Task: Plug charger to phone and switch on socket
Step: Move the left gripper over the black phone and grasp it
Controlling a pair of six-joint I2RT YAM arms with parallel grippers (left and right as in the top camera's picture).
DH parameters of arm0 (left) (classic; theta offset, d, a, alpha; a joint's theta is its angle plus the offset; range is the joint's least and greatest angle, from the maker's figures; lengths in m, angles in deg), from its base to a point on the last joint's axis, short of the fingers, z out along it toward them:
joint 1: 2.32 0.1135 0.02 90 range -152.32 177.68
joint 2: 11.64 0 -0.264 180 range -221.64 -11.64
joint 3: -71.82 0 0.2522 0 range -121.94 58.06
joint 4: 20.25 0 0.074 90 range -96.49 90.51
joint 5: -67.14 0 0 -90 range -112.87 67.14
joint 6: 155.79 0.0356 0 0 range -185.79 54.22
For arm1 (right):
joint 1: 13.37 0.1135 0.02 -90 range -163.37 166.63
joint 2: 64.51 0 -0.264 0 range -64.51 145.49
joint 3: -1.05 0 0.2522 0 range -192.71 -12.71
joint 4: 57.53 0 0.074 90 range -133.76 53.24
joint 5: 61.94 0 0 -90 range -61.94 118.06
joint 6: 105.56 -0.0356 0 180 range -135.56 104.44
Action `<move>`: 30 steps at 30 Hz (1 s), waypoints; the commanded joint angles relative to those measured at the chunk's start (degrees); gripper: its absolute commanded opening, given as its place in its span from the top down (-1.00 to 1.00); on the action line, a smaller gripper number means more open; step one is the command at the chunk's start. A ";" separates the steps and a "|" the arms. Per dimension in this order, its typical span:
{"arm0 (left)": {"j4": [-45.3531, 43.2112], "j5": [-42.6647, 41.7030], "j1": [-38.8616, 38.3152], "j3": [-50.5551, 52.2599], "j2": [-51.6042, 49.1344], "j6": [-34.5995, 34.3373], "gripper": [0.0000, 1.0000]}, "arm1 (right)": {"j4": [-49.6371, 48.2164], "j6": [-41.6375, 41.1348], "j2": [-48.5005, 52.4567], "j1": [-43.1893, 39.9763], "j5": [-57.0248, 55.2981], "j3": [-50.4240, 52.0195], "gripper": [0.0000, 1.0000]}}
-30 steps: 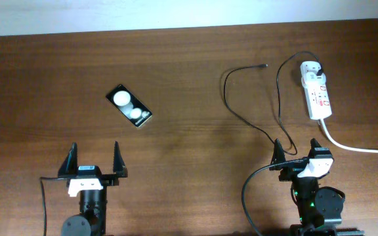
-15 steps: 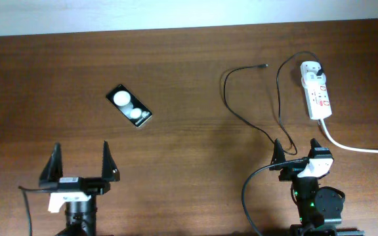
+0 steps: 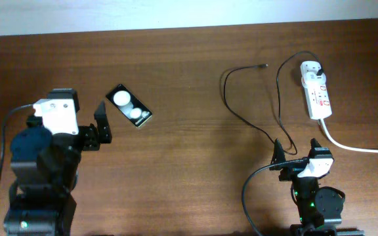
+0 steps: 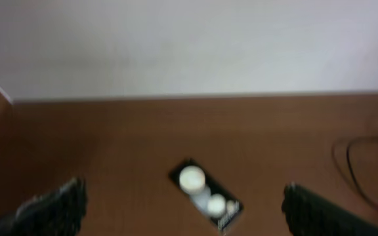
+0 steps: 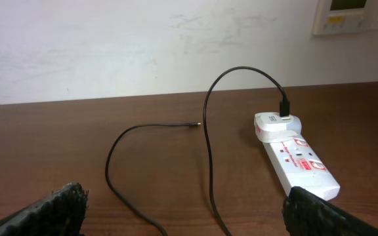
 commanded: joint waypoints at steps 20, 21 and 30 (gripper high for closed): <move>25.14 2.40 -6.19 -25.00 -30.56 -25.90 -0.99 | 0.22 -0.20 -0.37 -0.17 -0.28 0.39 -0.97; 26.60 3.17 -6.62 -28.17 -33.62 -28.46 -0.96 | 0.22 -0.20 -0.37 -0.17 -0.26 0.39 -0.97; 37.64 2.86 -6.47 -44.61 -60.81 -40.94 -0.98 | 0.22 -0.20 -0.37 -0.17 -0.28 0.39 -0.97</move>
